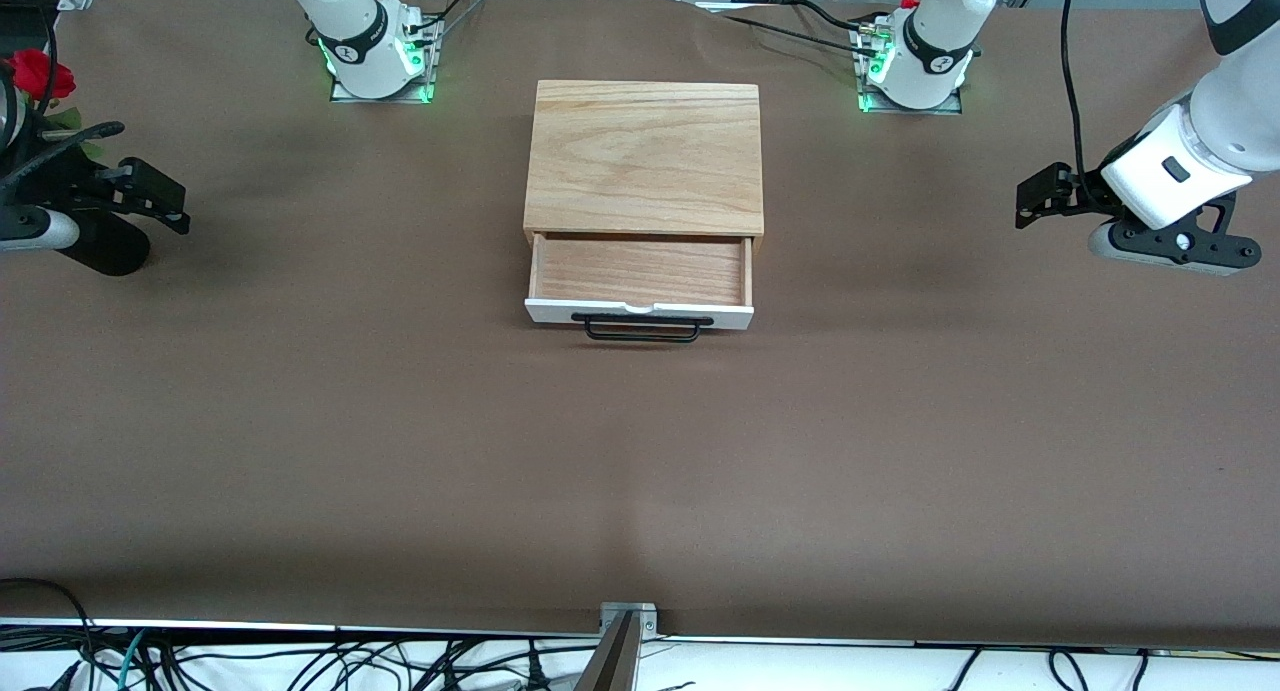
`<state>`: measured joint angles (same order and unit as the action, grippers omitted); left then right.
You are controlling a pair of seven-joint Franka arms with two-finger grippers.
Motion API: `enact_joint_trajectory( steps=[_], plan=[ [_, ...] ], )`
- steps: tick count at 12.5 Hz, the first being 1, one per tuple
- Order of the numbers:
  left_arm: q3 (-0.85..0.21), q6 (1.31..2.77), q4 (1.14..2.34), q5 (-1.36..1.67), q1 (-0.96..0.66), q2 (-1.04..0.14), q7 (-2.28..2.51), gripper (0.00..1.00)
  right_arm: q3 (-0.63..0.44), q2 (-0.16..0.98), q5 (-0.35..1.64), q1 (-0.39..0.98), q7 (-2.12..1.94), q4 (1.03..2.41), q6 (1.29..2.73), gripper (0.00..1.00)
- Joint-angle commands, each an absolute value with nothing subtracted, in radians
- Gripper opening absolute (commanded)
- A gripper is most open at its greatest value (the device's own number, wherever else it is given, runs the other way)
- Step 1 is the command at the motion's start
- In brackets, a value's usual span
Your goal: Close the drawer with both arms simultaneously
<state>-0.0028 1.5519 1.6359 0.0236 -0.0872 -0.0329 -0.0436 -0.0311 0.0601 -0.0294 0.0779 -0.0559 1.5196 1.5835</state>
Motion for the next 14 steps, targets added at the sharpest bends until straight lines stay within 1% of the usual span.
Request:
enact_joint_trajectory(
  steps=[1,10,12,14],
  plan=[
    [-0.008,1.537,1.605,-0.002,-0.086,-0.044,-0.051,1.00,-0.023,0.043,-0.023,0.071,-0.041,1.537,1.586,1.00],
    [-0.008,1.534,1.605,0.011,-0.086,-0.044,-0.041,1.00,-0.023,0.057,-0.018,0.071,-0.054,1.537,1.598,1.00],
    [-0.008,1.536,1.603,0.012,-0.095,-0.044,-0.040,1.00,-0.021,0.060,-0.018,0.071,-0.054,1.537,1.632,1.00],
    [-0.008,1.536,1.603,0.014,-0.097,-0.046,-0.037,1.00,-0.026,0.061,-0.017,0.066,-0.055,1.537,1.631,1.00]
  ],
)
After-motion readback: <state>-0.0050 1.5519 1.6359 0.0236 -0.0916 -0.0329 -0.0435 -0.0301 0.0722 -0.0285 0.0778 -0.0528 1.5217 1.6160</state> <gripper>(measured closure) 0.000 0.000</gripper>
